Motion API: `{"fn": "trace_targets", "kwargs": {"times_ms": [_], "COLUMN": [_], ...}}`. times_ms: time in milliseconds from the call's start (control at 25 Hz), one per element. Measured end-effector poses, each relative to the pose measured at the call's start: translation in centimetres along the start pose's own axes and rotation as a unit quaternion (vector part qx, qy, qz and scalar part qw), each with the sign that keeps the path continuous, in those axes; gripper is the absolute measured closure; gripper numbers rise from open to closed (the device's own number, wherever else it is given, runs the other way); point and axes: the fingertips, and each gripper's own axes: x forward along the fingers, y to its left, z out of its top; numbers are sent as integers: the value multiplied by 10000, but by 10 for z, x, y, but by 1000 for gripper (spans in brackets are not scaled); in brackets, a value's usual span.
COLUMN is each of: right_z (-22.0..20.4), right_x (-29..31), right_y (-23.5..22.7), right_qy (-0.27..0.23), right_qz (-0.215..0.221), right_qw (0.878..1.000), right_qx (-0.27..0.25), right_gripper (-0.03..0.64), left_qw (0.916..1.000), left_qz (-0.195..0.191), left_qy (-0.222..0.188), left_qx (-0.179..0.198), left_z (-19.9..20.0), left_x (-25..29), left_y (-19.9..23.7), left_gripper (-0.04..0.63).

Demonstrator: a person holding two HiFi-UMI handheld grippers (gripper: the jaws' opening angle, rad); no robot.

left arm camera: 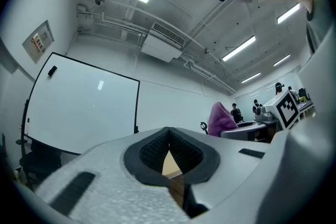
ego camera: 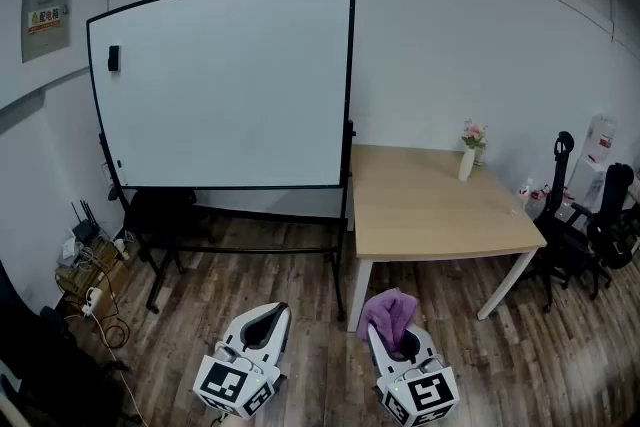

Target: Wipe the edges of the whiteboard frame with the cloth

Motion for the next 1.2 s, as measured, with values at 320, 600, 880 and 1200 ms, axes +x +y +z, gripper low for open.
{"fn": "trace_targets", "kwargs": {"times_ms": [320, 600, 880, 1200], "right_z": [-1, -4, -4, 3], "right_x": [19, 39, 69, 112], "right_y": [5, 5, 2, 12], "right_qy": [36, 12, -15, -139], "right_qz": [-47, -103, -234, -297], "right_qw": [10000, 9999, 9996, 9992], "right_qx": [26, 29, 154, 213], "right_gripper": [534, 534, 531, 531], "left_qw": [10000, 9999, 9996, 9976], "left_qz": [-60, -152, -289, -643], "left_qy": [41, 25, -20, -98], "left_qx": [-8, 7, 25, 247], "left_z": [-4, -8, -11, -5], "left_x": [6, 18, 35, 54], "left_y": [18, 36, 64, 100], "left_gripper": [578, 578, 579, 578]}}
